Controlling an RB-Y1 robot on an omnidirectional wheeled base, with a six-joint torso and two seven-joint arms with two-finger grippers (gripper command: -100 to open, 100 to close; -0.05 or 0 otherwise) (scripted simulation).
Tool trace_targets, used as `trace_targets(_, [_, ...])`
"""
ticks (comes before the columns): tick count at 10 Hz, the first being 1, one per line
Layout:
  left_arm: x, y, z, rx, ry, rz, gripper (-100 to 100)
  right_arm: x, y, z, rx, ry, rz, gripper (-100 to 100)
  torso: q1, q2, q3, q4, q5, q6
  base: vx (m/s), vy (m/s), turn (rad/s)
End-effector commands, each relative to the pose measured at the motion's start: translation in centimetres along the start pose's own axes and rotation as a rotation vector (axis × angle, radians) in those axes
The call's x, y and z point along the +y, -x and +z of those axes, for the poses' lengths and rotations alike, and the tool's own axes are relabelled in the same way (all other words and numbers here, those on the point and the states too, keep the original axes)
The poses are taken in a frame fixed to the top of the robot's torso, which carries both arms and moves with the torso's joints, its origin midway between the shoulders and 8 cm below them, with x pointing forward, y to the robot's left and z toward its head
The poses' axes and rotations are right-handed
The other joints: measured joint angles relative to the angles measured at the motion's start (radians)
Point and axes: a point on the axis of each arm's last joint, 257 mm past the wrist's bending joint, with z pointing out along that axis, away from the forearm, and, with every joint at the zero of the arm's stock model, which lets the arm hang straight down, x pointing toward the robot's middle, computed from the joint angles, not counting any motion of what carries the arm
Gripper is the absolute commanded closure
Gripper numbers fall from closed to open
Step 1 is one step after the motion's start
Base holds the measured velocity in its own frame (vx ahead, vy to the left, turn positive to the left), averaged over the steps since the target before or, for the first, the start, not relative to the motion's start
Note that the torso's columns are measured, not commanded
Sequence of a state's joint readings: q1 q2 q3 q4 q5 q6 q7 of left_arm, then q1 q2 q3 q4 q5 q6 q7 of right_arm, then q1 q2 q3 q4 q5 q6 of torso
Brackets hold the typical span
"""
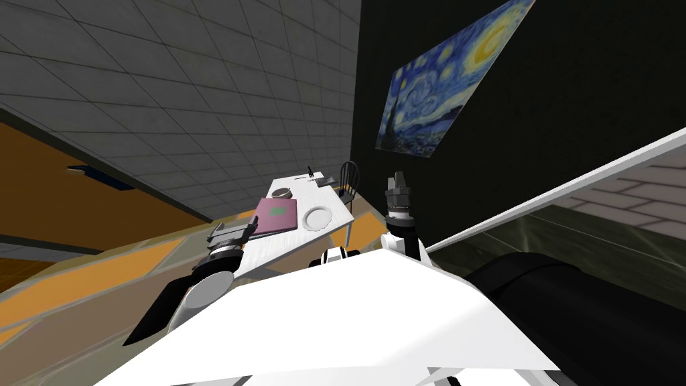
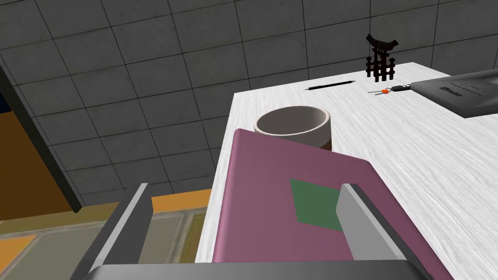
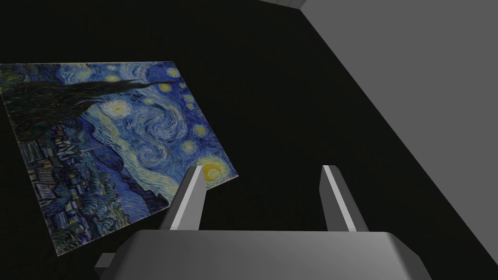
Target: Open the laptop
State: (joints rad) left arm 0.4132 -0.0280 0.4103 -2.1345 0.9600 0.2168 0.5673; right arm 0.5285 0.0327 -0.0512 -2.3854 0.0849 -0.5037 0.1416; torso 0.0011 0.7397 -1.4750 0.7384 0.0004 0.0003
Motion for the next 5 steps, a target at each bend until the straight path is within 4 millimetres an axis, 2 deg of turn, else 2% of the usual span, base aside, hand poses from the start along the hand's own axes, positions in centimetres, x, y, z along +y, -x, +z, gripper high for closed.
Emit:
trace_targets(1, [0.0, 0.0, 0.01, 0.0, 0.0, 0.0, 0, 0.0, 0.0, 0.0, 0.0, 0.0, 0.0, 0, 0.0, 0.0, 0.0, 0.0, 0.0, 0.0, 0.0, 0.0, 0.0])
trace_targets(5, [0.0, 0.0, 0.01, 0.0, 0.0, 0.0, 0, 0.0, 0.0, 0.0, 0.0, 0.0, 0.0, 0, -0.001, -0.002, -0.001, 0.0, 0.0, 0.0, 0.0, 0.0, 0.0])
